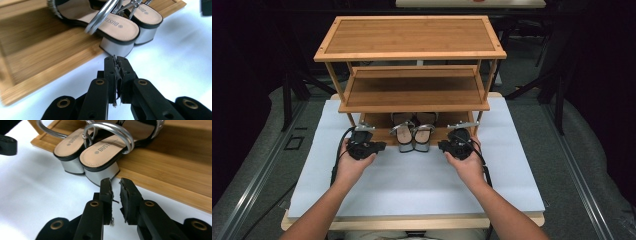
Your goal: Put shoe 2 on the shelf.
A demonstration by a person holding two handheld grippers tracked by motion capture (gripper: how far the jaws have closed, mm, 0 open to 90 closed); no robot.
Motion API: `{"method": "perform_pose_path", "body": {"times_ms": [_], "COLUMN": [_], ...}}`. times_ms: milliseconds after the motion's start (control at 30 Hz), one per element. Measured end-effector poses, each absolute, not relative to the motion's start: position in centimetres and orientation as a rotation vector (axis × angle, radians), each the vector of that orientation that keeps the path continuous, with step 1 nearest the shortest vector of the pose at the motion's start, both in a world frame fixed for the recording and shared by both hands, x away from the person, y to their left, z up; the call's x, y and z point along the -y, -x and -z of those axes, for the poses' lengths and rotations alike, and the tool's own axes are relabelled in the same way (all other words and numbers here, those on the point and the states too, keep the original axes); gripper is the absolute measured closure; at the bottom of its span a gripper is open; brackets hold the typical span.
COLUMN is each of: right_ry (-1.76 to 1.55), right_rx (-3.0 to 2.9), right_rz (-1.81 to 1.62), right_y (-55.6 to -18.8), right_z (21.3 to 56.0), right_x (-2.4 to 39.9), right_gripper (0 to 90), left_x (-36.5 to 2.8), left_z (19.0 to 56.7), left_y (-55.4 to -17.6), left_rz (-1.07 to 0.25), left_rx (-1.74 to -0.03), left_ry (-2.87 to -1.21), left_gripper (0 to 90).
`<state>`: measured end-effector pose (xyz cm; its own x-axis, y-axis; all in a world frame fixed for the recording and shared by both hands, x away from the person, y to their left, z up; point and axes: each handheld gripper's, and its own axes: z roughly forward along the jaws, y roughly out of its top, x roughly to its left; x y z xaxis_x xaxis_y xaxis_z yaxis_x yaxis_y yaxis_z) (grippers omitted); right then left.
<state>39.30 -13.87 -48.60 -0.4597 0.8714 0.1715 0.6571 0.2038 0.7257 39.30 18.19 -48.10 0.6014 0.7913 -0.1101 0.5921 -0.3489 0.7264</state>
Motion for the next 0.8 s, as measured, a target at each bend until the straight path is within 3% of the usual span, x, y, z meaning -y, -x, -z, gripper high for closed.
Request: {"method": "perform_pose_path", "body": {"times_ms": [333,800], "right_ry": [-1.402,-1.467], "right_rx": [-2.141,-2.115], "right_rz": [-1.148,-1.194], "right_y": [-35.0,-31.0], "right_z": [46.7,49.4], "right_x": [17.3,21.0], "right_gripper": [79.1,78.7], "left_x": [-23.1,-26.7], "left_z": [46.6,49.4], "left_y": [-35.0,-31.6], "left_rz": [-0.369,-0.369], "left_rx": [-1.105,-1.195], "left_ry": [-1.980,-1.939], "left_gripper": [85.8,85.8]}}
